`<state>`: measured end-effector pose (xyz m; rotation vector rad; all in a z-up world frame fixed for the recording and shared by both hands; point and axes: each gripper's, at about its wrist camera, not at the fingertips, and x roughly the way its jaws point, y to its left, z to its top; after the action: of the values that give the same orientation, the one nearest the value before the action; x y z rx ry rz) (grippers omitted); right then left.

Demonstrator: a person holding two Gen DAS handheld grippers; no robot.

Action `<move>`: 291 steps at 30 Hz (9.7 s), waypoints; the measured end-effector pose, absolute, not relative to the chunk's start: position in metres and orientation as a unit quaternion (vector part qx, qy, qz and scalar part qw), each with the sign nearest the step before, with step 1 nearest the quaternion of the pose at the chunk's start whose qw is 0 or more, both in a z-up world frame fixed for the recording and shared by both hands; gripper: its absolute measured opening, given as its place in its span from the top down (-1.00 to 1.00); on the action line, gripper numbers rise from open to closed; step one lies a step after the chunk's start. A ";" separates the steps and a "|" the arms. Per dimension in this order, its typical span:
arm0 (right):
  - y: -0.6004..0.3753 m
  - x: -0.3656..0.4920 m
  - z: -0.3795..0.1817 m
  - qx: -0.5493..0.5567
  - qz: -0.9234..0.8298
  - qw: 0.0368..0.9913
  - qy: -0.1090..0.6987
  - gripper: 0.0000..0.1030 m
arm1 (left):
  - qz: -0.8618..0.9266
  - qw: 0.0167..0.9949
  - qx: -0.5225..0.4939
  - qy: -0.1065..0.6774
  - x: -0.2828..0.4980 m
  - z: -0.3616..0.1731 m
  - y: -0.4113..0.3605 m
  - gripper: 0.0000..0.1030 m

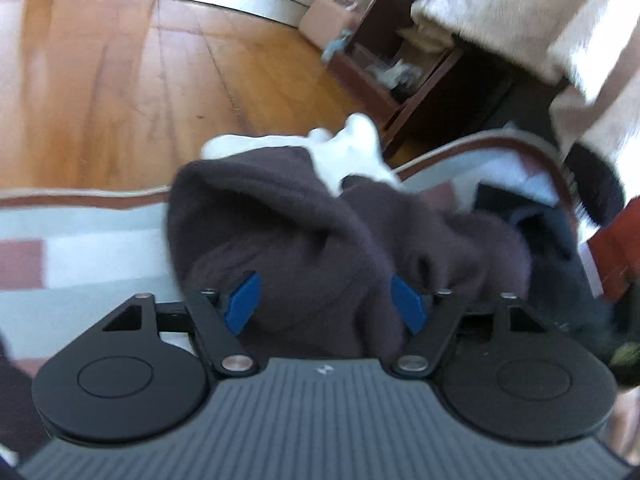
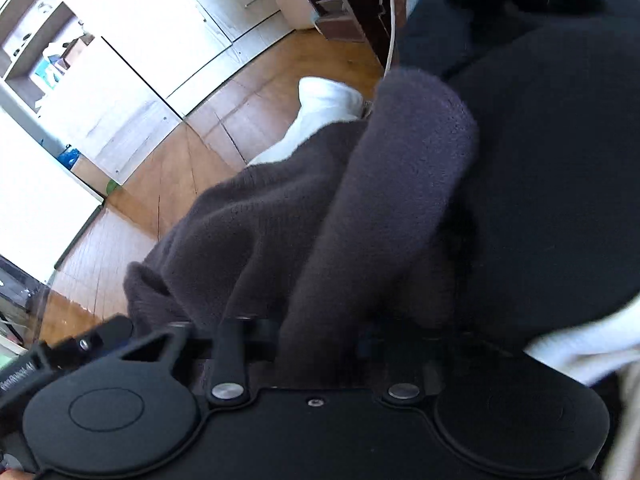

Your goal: Fold clothes

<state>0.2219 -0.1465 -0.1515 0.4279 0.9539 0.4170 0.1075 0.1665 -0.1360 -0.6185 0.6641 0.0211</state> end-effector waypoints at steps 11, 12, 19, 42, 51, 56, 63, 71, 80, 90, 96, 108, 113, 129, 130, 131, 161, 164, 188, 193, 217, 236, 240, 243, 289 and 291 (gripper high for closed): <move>-0.165 0.178 -0.133 0.142 0.322 0.821 0.449 0.45 | 0.079 0.860 -0.295 0.408 0.117 -0.156 0.180 -0.30; -0.168 0.174 -0.132 0.132 0.306 0.831 0.445 0.22 | 0.075 0.864 -0.283 0.408 0.117 -0.154 0.176 -0.30; -0.167 0.181 -0.160 0.177 0.224 0.866 0.410 -0.78 | 0.040 0.870 -0.283 0.402 0.126 -0.155 0.159 -0.27; -0.156 0.151 -0.099 0.122 0.325 0.870 0.350 0.28 | -0.017 0.794 -0.492 0.357 0.082 -0.180 0.191 0.44; -0.131 0.211 -0.197 0.416 0.219 0.761 0.446 -0.35 | -0.012 0.812 -0.452 0.369 0.126 -0.189 0.187 -0.24; -0.115 0.215 -0.183 0.427 0.238 0.742 0.459 0.41 | -0.052 0.814 -0.464 0.345 0.115 -0.181 0.185 0.29; -0.112 0.194 -0.167 0.502 0.311 0.664 0.458 0.47 | -0.112 0.730 -0.586 0.333 0.079 -0.188 0.186 0.32; -0.090 0.191 -0.129 0.536 0.375 0.592 0.471 0.47 | -0.129 0.735 -0.600 0.288 0.038 -0.144 0.204 0.32; 0.066 0.195 -0.022 0.440 0.496 0.564 0.493 0.47 | -0.085 0.768 -0.607 0.183 -0.043 -0.070 0.311 0.32; 0.245 0.124 0.151 0.310 0.681 0.535 0.392 0.49 | -0.039 0.827 -0.561 0.013 -0.154 0.066 0.442 0.32; 0.285 0.081 0.175 0.273 0.725 0.535 0.338 0.50 | 0.012 0.874 -0.482 -0.058 -0.217 0.119 0.463 0.28; 0.255 0.109 -0.050 -0.025 0.343 0.787 0.513 0.59 | 0.304 0.727 -0.559 0.257 -0.237 -0.135 0.510 0.08; 0.251 0.085 -0.089 -0.147 0.291 0.803 0.499 0.56 | 0.373 0.737 -0.490 0.277 -0.230 -0.132 0.528 0.00; 0.245 0.041 -0.080 -0.387 0.241 0.797 0.396 0.10 | 0.491 0.723 -0.421 0.245 -0.253 -0.153 0.543 -0.16; 0.243 0.043 -0.077 -0.384 0.226 0.801 0.400 0.01 | 0.493 0.724 -0.418 0.241 -0.256 -0.153 0.545 -0.17; 0.239 0.046 -0.081 -0.396 0.210 0.801 0.397 -0.05 | 0.491 0.723 -0.421 0.242 -0.259 -0.155 0.547 -0.17; 0.273 0.014 -0.048 -0.361 0.303 0.839 0.273 0.92 | 0.443 0.707 -0.443 0.328 -0.239 -0.181 0.553 -0.43; 0.205 0.016 -0.028 -0.358 0.223 0.865 0.272 0.92 | 0.432 0.710 -0.460 0.314 -0.242 -0.176 0.552 -0.43; 0.260 0.034 -0.018 -0.230 0.401 0.792 0.398 -0.06 | 0.433 0.709 -0.458 0.317 -0.253 -0.171 0.559 -0.43; 0.319 0.034 -0.062 -0.252 0.472 0.722 0.438 -0.07 | 0.460 0.753 -0.327 0.339 -0.225 -0.133 0.563 -0.88; 0.272 0.012 -0.097 -0.176 0.519 0.660 0.514 -0.10 | 0.371 0.773 -0.317 0.407 -0.195 -0.142 0.541 0.75; 0.328 -0.030 -0.075 -0.162 0.581 0.613 0.511 -0.10 | 0.367 0.814 -0.287 0.346 -0.260 -0.047 0.490 0.77; 0.319 -0.031 -0.069 -0.145 0.572 0.624 0.512 -0.10 | 0.346 0.838 -0.278 0.319 -0.252 -0.027 0.468 0.77; 0.301 -0.025 -0.063 -0.134 0.555 0.640 0.515 -0.10 | 0.345 0.851 -0.250 0.306 -0.244 -0.012 0.446 0.78; 0.233 -0.007 -0.074 -0.020 0.678 0.490 0.548 0.65 | 0.379 0.845 -0.176 0.334 -0.255 -0.003 0.399 -0.30; 0.211 -0.003 -0.070 -0.024 0.674 0.483 0.559 0.65 | 0.398 0.828 -0.157 0.361 -0.236 -0.017 0.416 -0.32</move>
<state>-0.0030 0.2108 -0.0699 -0.0589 1.3619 1.6418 -0.2360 0.4156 -0.0169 -0.3342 0.7672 0.8446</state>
